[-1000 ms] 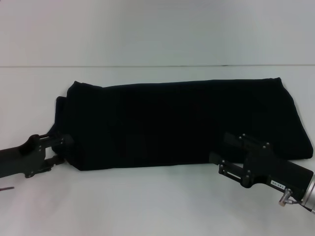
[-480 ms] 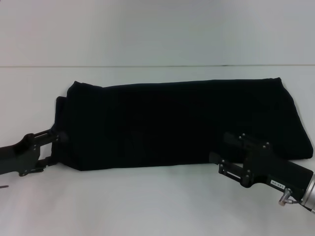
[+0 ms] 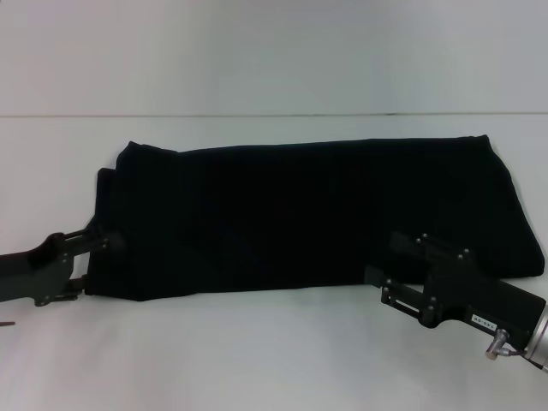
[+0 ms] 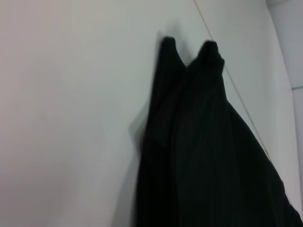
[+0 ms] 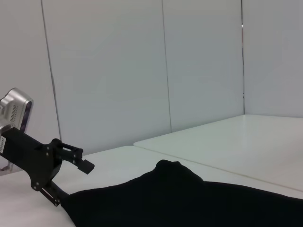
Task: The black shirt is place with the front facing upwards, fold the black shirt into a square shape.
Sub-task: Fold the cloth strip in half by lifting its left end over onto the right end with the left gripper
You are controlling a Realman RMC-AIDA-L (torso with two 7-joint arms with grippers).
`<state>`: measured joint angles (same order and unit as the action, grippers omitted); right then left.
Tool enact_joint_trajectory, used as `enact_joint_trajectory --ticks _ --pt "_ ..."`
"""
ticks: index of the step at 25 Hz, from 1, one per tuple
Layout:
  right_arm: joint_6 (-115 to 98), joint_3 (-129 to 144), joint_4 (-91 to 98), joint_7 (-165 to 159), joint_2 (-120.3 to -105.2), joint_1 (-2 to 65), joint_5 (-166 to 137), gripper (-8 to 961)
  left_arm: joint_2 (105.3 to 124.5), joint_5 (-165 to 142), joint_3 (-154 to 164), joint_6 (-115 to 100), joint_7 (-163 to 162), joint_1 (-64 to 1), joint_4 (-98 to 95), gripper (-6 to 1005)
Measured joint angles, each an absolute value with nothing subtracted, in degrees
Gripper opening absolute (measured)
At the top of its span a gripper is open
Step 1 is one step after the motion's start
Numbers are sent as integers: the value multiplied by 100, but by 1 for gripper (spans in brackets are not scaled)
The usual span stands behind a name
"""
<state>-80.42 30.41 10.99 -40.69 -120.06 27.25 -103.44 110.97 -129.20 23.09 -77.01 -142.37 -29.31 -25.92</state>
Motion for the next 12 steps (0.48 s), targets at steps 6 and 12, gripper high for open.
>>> enact_joint_trajectory --ticks 6,12 --pt "-8042 3041 1097 -4069 -12005 2727 -10344 687 11096 -12920 2440 -7683 -14240 -2946 -2585 928" --pt "-8042 3041 1090 -4069 -12006 2739 -10344 686 11093 -12920 2556 -7767 -14243 -3020 -2578 928"
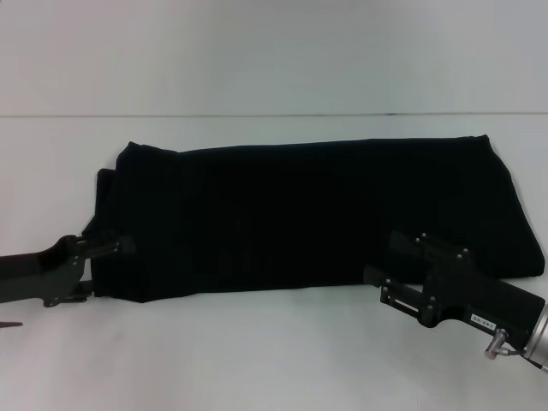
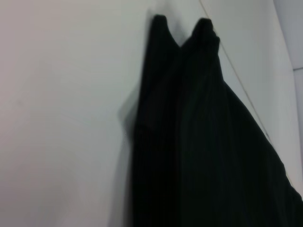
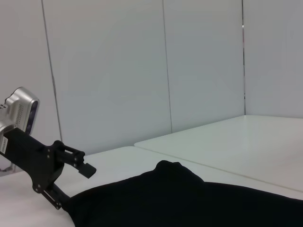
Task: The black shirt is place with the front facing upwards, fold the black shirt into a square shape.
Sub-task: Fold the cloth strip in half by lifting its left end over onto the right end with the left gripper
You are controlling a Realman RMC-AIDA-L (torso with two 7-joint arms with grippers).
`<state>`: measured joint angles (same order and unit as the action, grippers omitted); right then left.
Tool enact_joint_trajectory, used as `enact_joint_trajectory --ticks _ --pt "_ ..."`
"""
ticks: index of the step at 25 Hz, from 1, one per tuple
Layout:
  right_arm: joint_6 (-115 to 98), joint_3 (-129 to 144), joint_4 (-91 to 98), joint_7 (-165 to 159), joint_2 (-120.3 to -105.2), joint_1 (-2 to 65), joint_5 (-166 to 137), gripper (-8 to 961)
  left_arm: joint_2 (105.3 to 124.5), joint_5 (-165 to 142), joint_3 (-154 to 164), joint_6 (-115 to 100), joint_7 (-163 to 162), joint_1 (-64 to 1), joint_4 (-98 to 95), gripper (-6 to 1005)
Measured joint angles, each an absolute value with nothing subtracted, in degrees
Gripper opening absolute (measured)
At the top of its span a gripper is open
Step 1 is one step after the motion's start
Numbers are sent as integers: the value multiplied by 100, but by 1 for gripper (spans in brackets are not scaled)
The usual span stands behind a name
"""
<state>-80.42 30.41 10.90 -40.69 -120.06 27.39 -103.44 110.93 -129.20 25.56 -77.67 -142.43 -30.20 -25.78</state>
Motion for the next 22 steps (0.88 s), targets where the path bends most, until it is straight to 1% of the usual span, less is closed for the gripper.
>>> enact_joint_trajectory --ticks 4,13,16,22 --pt "-8042 3041 1089 -4070 -12005 2743 -10345 686 11013 -12920 2523 -7906 -14321 -3003 -2642 928" --pt "-8115 3032 1089 -4103 -12005 2769 -10345 686 10816 -12920 2350 -8464 -14596 -2616 -2991 927" --pt "-8114 3002 1090 -4108 -12006 2772 -10345 686 10813 -12997 2324 -8609 -14681 -2551 -2979 927" --pt "-8107 2927 1098 -4111 -12006 2755 -10344 686 10886 -13133 2345 -8503 -14691 -2617 -2752 926"
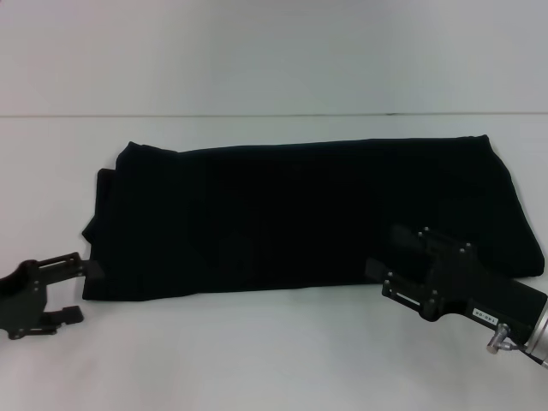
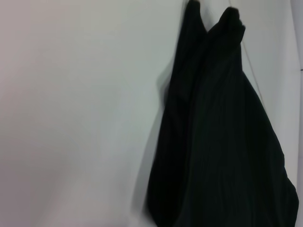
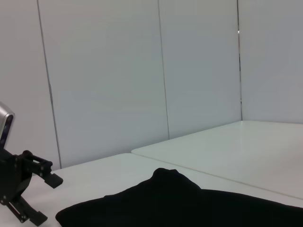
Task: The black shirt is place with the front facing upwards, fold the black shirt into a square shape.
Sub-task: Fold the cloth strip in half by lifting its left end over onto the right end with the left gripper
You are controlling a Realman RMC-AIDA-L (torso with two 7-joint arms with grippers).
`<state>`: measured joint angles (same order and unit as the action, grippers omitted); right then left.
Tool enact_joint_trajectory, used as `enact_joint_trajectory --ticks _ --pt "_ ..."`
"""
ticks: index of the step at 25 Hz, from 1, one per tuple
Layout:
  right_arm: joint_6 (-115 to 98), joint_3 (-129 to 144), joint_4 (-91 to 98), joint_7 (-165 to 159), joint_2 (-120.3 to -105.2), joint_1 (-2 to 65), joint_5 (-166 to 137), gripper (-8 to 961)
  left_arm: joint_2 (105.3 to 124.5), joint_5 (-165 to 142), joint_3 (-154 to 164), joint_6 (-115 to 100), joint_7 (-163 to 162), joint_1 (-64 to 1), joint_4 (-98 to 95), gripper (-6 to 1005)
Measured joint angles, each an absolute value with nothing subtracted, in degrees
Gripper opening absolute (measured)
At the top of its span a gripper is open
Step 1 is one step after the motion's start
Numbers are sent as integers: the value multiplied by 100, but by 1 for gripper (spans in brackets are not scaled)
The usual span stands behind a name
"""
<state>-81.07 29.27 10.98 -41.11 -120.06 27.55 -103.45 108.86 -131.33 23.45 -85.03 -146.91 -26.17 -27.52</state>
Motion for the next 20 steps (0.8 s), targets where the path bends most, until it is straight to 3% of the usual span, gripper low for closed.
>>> enact_joint_trajectory --ticks 20 --pt "-8132 2909 1093 -4084 -12006 2716 -10345 686 10920 -13139 2326 -7889 -14824 -2679 -2509 927"
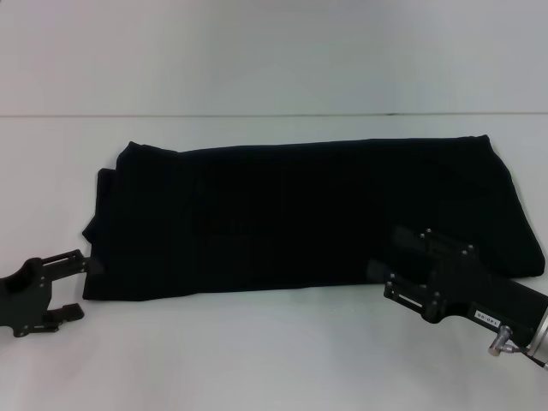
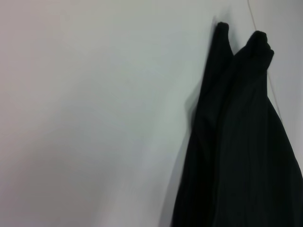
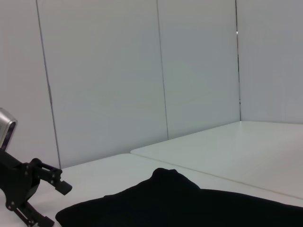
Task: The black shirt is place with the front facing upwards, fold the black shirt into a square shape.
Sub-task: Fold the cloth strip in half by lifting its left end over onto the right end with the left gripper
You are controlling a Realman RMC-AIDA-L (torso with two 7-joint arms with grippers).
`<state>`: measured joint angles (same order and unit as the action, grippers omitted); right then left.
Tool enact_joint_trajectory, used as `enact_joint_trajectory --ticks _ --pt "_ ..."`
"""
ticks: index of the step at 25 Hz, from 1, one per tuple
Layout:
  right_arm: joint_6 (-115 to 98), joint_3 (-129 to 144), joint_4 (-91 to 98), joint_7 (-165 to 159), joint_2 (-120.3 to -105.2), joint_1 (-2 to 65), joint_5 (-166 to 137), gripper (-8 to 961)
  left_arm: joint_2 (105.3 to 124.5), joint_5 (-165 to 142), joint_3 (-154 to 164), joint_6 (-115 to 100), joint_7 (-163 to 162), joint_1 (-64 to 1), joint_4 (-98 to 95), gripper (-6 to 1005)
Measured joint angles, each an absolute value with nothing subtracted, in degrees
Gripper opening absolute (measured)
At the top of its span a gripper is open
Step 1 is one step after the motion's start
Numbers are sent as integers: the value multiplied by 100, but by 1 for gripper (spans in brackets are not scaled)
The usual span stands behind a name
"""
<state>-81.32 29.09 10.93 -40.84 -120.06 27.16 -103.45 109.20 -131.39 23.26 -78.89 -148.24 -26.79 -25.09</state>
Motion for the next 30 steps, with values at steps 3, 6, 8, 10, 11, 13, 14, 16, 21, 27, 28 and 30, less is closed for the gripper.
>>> enact_joint_trajectory --ticks 3,6,8,10,11,13,14,16,21,27,28,30 --pt "-8133 2909 1090 -4083 -12005 2715 -10344 686 10970 -13115 2311 -7807 -14811 -2686 -2506 926" --pt "-8133 2909 1089 -4083 -12006 2716 -10345 686 11023 -13091 2320 -7732 -14780 -2719 -2504 923" --pt "-8133 2909 1085 -4082 -12005 2716 -10345 686 11035 -13099 2333 -7701 -14776 -2756 -2502 921" --pt "-8133 2909 1069 -4081 -12006 2716 -10344 686 11050 -13117 2337 -7669 -14771 -2797 -2500 918" --pt "-8133 2909 1058 -4081 -12005 2716 -10345 686 11060 -13122 2338 -7651 -14770 -2818 -2499 917" --pt "-8131 2909 1038 -4078 -12006 2716 -10345 687 11080 -13129 2342 -7606 -14770 -2862 -2496 914" --pt "-8129 2909 1031 -4076 -12005 2715 -10345 687 11085 -13133 2344 -7588 -14770 -2879 -2496 913" --pt "-8127 2909 1027 -4073 -12006 2711 -10345 687 11097 -13139 2351 -7548 -14769 -2918 -2495 910" --pt "-8122 2909 1025 -4071 -12005 2707 -10345 687 11117 -13135 2356 -7483 -14777 -2959 -2494 904" --pt "-8120 2903 1026 -4069 -12005 2706 -10344 687 11128 -13169 2409 -7417 -14776 -3010 -2502 896" --pt "-8120 2903 1026 -4069 -12005 2707 -10344 687 11119 -13178 2440 -7430 -14776 -3024 -2515 894" --pt "-8120 2901 1028 -4069 -12005 2707 -10344 687 11106 -13197 2518 -7435 -14777 -3051 -2534 858"
